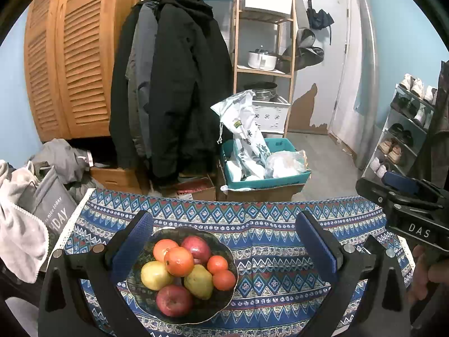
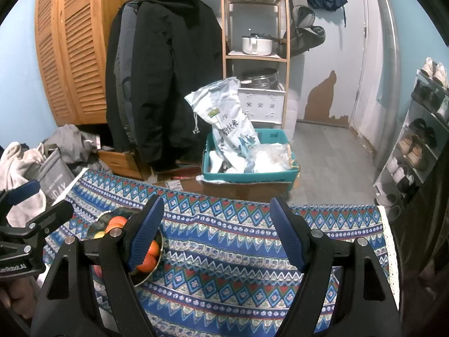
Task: Organize fruits
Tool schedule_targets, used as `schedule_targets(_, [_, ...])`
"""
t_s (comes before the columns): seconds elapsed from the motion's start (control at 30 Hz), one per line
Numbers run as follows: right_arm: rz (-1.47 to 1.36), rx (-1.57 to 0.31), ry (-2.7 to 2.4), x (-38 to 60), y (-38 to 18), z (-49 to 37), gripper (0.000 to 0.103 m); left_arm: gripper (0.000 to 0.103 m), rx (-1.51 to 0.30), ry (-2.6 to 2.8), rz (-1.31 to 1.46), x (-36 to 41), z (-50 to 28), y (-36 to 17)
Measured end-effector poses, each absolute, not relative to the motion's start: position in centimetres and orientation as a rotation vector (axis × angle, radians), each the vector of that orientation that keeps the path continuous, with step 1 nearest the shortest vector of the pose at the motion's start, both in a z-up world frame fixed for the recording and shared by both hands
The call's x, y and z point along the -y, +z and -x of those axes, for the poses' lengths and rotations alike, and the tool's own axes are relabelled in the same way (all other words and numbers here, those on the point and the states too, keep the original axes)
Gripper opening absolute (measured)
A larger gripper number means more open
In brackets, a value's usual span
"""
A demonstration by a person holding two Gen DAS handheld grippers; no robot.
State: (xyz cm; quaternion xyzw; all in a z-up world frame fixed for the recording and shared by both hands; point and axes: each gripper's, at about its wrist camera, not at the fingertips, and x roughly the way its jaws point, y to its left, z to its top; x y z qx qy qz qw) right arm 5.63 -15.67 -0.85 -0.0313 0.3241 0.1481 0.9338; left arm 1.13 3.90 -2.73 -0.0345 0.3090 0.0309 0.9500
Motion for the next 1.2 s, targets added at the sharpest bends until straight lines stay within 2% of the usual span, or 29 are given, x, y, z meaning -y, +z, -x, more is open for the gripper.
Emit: schedule_targets(1.2, [0.062, -0.664, 0.304, 15.88, -0.84, -5.67, 0.077, 0.102, -0.63, 0.064, 0.078, -3.88, -1.29, -2.45])
